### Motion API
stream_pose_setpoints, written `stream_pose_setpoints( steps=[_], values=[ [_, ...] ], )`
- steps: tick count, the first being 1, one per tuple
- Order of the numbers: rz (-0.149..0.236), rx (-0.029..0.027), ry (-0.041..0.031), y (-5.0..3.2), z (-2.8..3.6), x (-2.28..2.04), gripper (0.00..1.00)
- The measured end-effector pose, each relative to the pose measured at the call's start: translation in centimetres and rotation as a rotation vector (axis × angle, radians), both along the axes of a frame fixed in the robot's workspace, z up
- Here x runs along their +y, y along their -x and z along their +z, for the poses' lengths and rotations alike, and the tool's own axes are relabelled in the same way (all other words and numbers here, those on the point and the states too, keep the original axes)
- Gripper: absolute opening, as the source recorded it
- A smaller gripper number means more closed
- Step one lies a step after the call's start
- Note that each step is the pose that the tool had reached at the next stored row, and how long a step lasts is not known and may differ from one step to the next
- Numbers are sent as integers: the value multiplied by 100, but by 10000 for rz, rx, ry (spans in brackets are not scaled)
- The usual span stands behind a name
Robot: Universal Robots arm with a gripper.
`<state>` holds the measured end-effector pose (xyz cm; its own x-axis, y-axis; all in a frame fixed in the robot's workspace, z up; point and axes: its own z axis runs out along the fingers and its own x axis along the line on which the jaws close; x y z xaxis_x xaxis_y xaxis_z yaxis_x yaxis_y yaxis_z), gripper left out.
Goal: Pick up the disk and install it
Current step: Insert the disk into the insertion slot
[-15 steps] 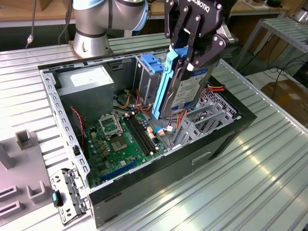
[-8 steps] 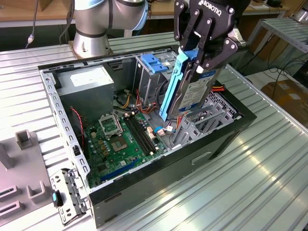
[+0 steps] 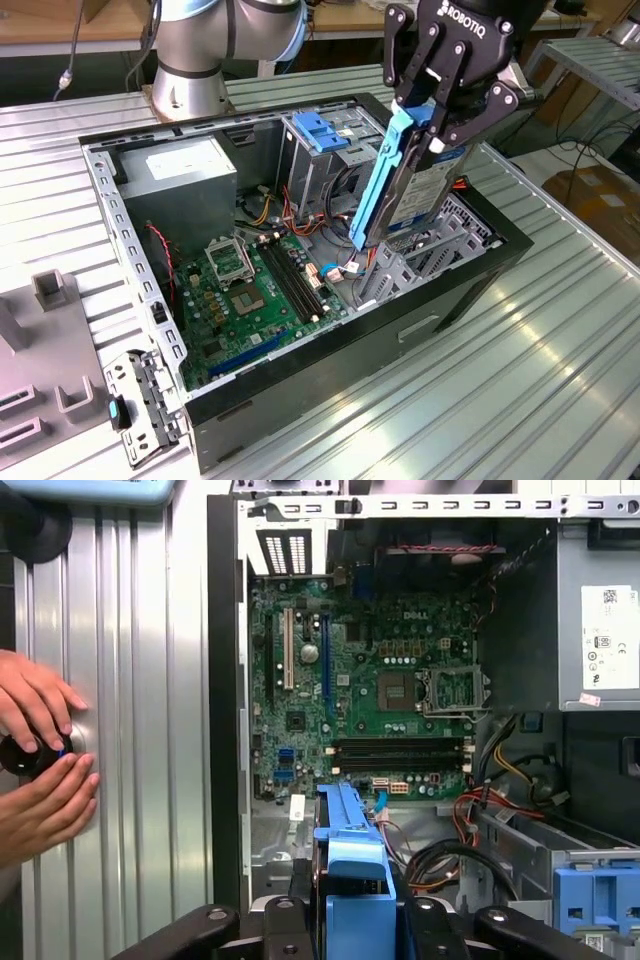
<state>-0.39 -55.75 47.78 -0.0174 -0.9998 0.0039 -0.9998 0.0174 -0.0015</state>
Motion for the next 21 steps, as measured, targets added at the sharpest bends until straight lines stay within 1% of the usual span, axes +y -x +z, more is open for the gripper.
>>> stream_pose_setpoints(
  steps=[2,3,6,13,15,16,21],
  values=[
    [0,0,6,-24,-4,-3,37],
    [0,-1,5,-86,-14,-12,37],
    [-1,-1,8,-165,-27,-13,37],
    [12,0,20,-388,-72,-13,37],
    [12,-1,20,-423,-76,-14,37],
    [12,-1,17,-462,-83,-13,37],
    [13,-1,22,-558,-116,-13,37]
  ],
)
